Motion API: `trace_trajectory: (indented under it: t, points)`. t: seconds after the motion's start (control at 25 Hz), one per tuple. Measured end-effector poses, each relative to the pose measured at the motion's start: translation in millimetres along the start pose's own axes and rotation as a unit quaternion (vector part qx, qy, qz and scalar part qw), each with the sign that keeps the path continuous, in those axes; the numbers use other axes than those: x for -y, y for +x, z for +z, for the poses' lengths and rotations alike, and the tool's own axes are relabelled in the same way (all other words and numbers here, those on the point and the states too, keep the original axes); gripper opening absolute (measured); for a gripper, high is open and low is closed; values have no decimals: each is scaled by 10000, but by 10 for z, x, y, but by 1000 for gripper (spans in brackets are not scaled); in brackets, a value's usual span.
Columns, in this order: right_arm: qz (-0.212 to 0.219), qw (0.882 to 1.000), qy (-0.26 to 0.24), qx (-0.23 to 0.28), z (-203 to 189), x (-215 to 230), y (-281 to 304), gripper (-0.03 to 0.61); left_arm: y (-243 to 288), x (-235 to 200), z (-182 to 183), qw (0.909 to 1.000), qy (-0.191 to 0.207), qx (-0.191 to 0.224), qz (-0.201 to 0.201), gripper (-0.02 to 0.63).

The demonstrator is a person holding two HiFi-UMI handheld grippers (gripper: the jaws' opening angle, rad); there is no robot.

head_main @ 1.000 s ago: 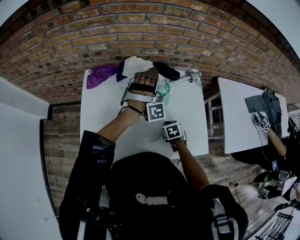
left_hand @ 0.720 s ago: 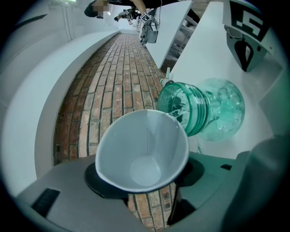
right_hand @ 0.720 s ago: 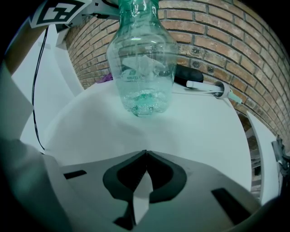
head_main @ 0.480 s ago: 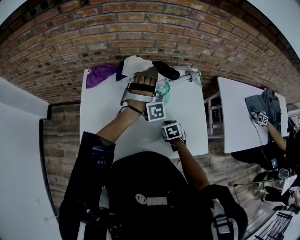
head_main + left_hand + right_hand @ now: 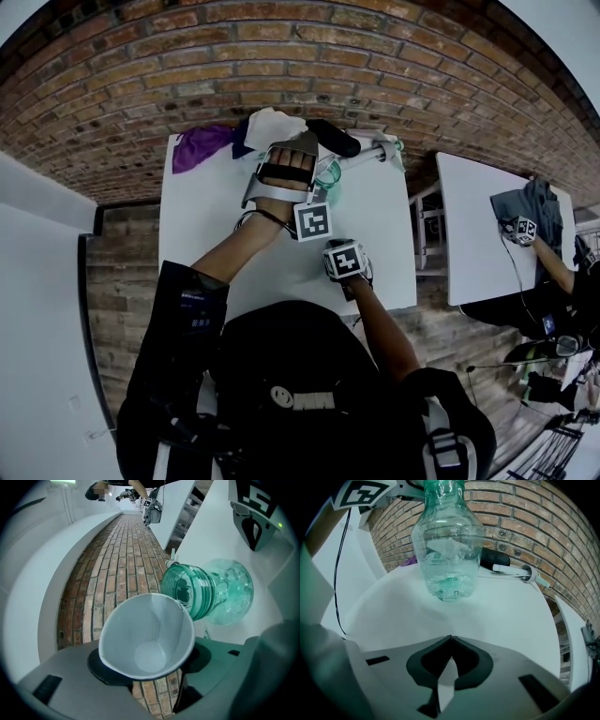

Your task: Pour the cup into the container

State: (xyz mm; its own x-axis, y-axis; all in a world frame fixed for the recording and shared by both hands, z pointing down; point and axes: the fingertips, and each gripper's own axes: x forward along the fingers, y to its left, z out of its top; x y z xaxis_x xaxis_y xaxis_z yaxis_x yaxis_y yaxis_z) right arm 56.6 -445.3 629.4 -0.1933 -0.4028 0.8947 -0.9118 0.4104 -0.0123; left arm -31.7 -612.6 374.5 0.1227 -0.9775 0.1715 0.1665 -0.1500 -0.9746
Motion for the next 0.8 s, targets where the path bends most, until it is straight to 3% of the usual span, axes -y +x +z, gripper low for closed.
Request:
trace_trajectory:
  t: [0.8]
  points:
    - [-27,10000,-27,59,2,3,-4,5,-8,-4,6,9998,190,-10,72,291]
